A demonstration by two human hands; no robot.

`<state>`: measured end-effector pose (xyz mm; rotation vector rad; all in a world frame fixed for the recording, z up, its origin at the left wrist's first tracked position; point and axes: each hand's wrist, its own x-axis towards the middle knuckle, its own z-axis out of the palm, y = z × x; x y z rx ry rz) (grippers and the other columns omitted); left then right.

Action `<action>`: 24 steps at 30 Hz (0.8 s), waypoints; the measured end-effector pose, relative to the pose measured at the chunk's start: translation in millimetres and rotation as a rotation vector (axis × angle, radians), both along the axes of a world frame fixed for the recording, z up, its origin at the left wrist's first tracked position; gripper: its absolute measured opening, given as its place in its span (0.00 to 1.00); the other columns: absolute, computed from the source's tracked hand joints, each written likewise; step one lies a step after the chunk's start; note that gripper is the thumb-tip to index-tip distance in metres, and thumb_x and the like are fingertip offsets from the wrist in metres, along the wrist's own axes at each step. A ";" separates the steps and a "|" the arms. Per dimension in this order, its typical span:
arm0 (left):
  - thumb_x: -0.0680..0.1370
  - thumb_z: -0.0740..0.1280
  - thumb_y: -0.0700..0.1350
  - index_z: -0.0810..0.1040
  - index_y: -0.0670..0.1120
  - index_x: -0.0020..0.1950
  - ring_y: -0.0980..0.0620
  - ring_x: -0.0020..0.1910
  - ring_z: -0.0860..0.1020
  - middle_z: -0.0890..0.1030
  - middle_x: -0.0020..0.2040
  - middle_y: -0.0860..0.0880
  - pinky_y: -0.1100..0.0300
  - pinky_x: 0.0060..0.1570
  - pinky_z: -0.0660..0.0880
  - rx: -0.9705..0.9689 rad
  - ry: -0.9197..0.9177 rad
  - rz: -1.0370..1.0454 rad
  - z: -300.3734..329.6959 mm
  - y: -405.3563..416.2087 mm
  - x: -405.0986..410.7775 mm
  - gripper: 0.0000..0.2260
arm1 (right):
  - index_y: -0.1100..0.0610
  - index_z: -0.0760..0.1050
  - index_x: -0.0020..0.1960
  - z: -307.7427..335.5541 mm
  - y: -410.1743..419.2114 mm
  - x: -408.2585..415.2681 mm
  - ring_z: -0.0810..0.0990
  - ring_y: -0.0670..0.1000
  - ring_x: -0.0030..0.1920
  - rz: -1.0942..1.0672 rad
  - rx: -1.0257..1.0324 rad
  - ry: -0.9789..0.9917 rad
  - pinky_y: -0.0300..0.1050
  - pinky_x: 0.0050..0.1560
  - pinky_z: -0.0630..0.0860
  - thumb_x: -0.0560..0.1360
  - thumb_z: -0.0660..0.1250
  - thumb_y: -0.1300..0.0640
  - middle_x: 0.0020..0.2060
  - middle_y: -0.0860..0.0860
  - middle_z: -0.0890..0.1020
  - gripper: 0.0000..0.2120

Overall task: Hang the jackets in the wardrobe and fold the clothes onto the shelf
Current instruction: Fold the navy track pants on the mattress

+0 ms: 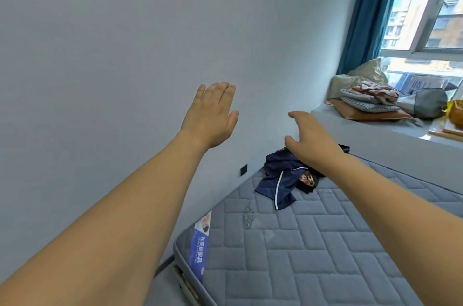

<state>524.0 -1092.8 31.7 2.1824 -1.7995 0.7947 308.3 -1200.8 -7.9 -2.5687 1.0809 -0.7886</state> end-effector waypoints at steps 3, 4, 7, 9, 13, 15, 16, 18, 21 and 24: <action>0.84 0.53 0.53 0.54 0.43 0.80 0.46 0.78 0.55 0.58 0.79 0.45 0.46 0.78 0.47 0.064 0.015 -0.032 -30.7 -59.8 2.9 0.27 | 0.61 0.61 0.75 -29.0 -53.5 -11.3 0.66 0.56 0.71 -0.058 0.086 -0.005 0.48 0.70 0.62 0.78 0.63 0.58 0.73 0.56 0.66 0.27; 0.84 0.53 0.53 0.54 0.43 0.80 0.46 0.78 0.56 0.58 0.79 0.45 0.46 0.78 0.47 0.089 0.021 -0.046 -41.2 -78.3 4.2 0.27 | 0.61 0.63 0.75 -39.6 -69.5 -14.6 0.67 0.57 0.70 -0.081 0.113 -0.014 0.48 0.69 0.63 0.78 0.63 0.59 0.72 0.57 0.67 0.26; 0.84 0.53 0.53 0.54 0.43 0.80 0.47 0.78 0.55 0.58 0.79 0.45 0.47 0.78 0.46 0.163 0.046 -0.086 -71.3 -130.4 10.8 0.27 | 0.63 0.66 0.71 -75.8 -113.4 -22.0 0.68 0.57 0.68 -0.124 0.182 -0.026 0.47 0.67 0.64 0.76 0.63 0.61 0.68 0.58 0.71 0.24; 0.84 0.54 0.52 0.54 0.44 0.80 0.47 0.78 0.54 0.57 0.79 0.46 0.47 0.78 0.46 0.213 0.069 -0.105 -90.5 -164.0 18.5 0.27 | 0.63 0.66 0.71 -100.8 -141.1 -23.4 0.68 0.56 0.68 -0.143 0.238 -0.020 0.47 0.68 0.65 0.76 0.64 0.61 0.68 0.58 0.71 0.24; 0.83 0.55 0.52 0.55 0.44 0.80 0.46 0.78 0.55 0.57 0.79 0.45 0.47 0.78 0.46 0.297 0.105 -0.159 -133.8 -236.0 43.6 0.27 | 0.62 0.65 0.73 -149.7 -197.7 -14.9 0.68 0.55 0.68 -0.222 0.315 0.005 0.45 0.67 0.64 0.77 0.64 0.61 0.69 0.57 0.70 0.25; 0.83 0.55 0.51 0.55 0.44 0.80 0.46 0.78 0.55 0.57 0.79 0.45 0.47 0.78 0.47 0.350 0.128 -0.176 -161.9 -274.4 59.0 0.27 | 0.63 0.66 0.72 -176.7 -225.9 -2.4 0.69 0.56 0.67 -0.254 0.333 0.022 0.40 0.64 0.62 0.77 0.64 0.62 0.68 0.58 0.71 0.24; 0.83 0.55 0.51 0.55 0.44 0.80 0.46 0.78 0.55 0.57 0.79 0.45 0.47 0.77 0.47 0.376 0.145 -0.177 -178.9 -294.5 67.2 0.26 | 0.63 0.67 0.70 -191.6 -240.8 6.0 0.69 0.56 0.67 -0.262 0.336 0.032 0.39 0.62 0.61 0.76 0.63 0.63 0.67 0.58 0.72 0.23; 0.83 0.55 0.51 0.54 0.44 0.80 0.46 0.78 0.55 0.56 0.80 0.45 0.47 0.77 0.48 0.435 0.193 -0.181 -218.6 -339.6 85.2 0.26 | 0.63 0.68 0.69 -225.1 -274.8 28.0 0.69 0.56 0.67 -0.280 0.363 0.066 0.40 0.62 0.62 0.76 0.63 0.64 0.66 0.57 0.72 0.22; 0.82 0.57 0.49 0.58 0.43 0.78 0.45 0.77 0.58 0.59 0.78 0.43 0.48 0.76 0.52 0.495 0.253 -0.219 -291.5 -398.8 109.1 0.26 | 0.63 0.65 0.72 -282.2 -323.5 63.9 0.69 0.56 0.67 -0.303 0.381 0.122 0.44 0.64 0.63 0.76 0.63 0.62 0.67 0.57 0.71 0.24; 0.80 0.60 0.47 0.62 0.41 0.76 0.43 0.73 0.63 0.63 0.76 0.42 0.50 0.73 0.57 0.593 0.371 -0.195 -399.4 -454.8 134.8 0.25 | 0.62 0.63 0.73 -371.2 -377.4 107.0 0.67 0.56 0.69 -0.297 0.430 0.172 0.46 0.67 0.64 0.77 0.63 0.59 0.70 0.56 0.69 0.26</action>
